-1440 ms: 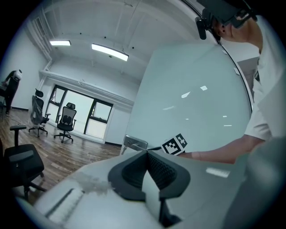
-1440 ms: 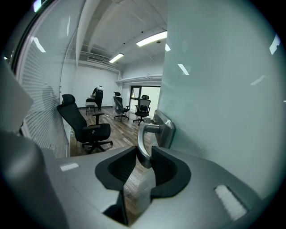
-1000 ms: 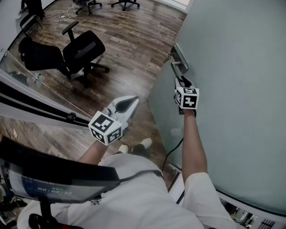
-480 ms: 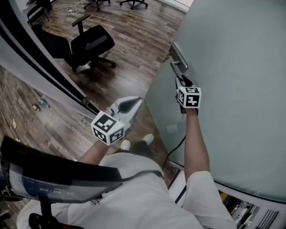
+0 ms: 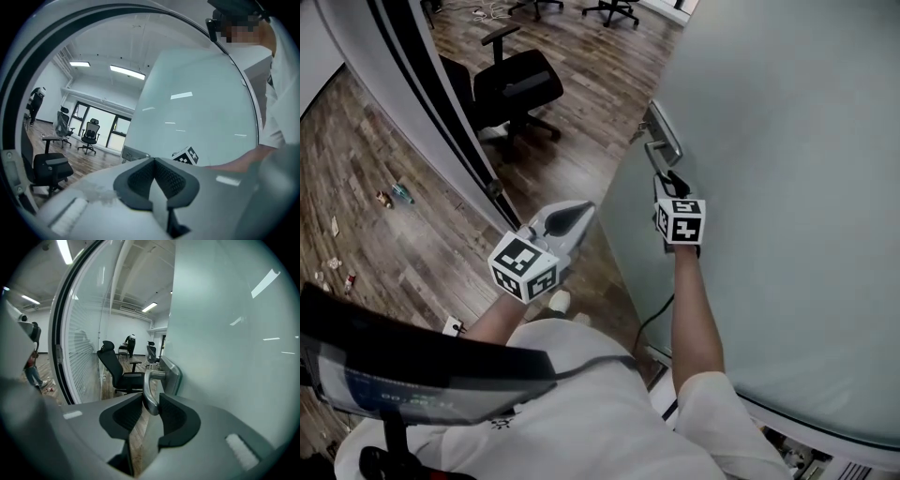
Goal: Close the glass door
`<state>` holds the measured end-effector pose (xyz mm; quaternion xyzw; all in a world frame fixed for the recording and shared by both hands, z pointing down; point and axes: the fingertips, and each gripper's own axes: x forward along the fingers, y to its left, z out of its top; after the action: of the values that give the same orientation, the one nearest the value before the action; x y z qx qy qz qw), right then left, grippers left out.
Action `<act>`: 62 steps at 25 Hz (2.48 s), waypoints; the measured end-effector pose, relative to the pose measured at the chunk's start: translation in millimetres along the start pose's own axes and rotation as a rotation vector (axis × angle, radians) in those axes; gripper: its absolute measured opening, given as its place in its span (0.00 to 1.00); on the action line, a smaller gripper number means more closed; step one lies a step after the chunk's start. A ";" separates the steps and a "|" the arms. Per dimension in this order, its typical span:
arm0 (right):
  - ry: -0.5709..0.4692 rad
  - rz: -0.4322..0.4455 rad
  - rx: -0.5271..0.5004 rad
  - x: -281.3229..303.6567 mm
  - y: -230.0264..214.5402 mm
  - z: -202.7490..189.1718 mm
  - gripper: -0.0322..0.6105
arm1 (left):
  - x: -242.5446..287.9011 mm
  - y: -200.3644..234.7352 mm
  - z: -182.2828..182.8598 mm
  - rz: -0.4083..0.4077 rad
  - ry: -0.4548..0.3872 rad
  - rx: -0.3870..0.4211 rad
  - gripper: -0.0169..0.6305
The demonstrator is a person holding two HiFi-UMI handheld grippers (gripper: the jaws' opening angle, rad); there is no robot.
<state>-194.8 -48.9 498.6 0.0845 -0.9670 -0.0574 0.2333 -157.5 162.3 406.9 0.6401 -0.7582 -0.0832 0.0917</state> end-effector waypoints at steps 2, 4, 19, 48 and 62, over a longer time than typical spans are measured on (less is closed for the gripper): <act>-0.002 0.020 -0.015 -2.1 11.5 0.1 0.23 | -5.9 -5.8 -2.3 0.027 -0.002 0.000 0.03; -0.005 0.030 -0.030 -5.5 23.2 1.4 0.23 | -14.2 -11.1 -5.1 0.058 -0.004 -0.008 0.03; -0.041 0.142 -0.087 -32.7 113.5 -5.8 0.23 | -115.3 -10.1 -26.9 0.281 -0.018 -0.009 0.03; -0.093 0.357 -0.192 -112.9 261.8 -3.5 0.23 | -200.2 12.8 0.5 0.297 -0.058 -0.011 0.03; -0.121 0.471 -0.219 -149.1 332.8 -32.5 0.22 | -241.4 19.3 -25.3 0.340 -0.069 -0.012 0.03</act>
<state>-94.6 303.0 511.6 -0.1721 -0.9603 -0.1110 0.1896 -130.3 403.3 428.3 0.4988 -0.8578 -0.0931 0.0824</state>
